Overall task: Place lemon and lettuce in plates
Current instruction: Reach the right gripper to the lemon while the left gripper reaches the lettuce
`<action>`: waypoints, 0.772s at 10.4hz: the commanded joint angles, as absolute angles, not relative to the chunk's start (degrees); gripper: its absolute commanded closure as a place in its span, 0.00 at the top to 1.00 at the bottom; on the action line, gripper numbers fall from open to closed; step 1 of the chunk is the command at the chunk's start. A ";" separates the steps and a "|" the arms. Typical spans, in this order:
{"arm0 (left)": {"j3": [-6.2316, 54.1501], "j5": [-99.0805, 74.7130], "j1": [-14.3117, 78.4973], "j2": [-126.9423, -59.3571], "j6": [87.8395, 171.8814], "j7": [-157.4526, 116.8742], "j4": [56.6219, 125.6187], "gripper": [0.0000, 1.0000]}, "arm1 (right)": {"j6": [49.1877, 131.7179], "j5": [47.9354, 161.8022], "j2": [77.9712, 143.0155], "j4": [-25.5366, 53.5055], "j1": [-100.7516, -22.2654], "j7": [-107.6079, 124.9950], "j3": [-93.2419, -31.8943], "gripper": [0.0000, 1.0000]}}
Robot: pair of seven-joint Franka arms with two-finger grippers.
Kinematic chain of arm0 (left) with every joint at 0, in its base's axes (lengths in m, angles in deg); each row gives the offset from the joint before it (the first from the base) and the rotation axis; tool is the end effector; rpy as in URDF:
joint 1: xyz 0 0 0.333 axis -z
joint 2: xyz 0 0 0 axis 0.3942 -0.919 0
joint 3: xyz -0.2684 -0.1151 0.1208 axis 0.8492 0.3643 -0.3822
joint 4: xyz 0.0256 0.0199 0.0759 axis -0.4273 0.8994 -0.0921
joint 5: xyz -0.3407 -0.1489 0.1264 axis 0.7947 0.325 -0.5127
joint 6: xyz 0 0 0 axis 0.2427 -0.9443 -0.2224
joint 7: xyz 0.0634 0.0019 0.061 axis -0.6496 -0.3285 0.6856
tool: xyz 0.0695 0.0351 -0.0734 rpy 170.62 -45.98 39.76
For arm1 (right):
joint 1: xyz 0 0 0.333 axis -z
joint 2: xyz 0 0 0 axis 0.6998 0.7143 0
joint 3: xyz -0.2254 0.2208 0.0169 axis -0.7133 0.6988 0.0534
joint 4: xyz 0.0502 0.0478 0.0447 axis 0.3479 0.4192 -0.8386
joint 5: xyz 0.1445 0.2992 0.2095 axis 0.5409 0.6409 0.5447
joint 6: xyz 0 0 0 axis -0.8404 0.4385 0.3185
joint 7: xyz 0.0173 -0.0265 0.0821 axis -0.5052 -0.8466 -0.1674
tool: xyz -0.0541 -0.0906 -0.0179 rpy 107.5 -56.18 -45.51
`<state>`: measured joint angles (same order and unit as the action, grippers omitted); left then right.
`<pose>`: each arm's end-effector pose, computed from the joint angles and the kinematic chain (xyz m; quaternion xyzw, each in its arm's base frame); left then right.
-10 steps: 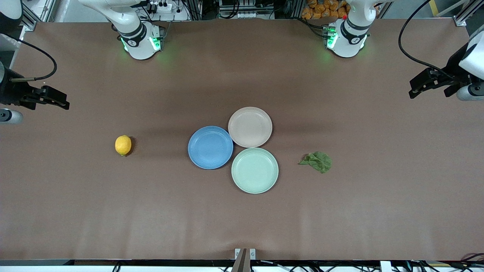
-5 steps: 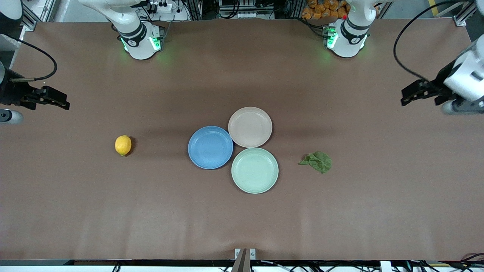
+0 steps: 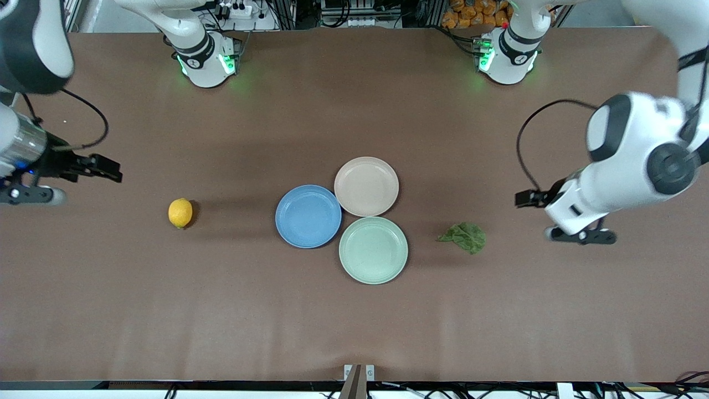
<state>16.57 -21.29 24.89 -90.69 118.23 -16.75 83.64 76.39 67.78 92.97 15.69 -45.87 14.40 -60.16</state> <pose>0.6379 -0.1276 0.3857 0.9957 -0.0180 -0.0887 0.0196 0.5846 -0.0154 0.4942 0.9988 -0.0193 -0.0453 0.0038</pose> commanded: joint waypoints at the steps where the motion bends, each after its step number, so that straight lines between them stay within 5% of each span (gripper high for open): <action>1: 16.53 -20.83 26.73 -97.38 122.37 -8.94 82.29 1.00 | 86.85 68.73 92.55 26.99 -42.66 14.43 -59.93 1.00; 8: 16.44 -20.56 30.78 -109.45 132.66 13.07 81.76 0.98 | 104.52 68.73 105.82 34.21 -44.94 15.04 -59.76 1.00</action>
<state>16.72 -21.29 30.78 -108.25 132.22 11.55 83.08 100.42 67.83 104.98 31.85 -44.99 14.56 -59.85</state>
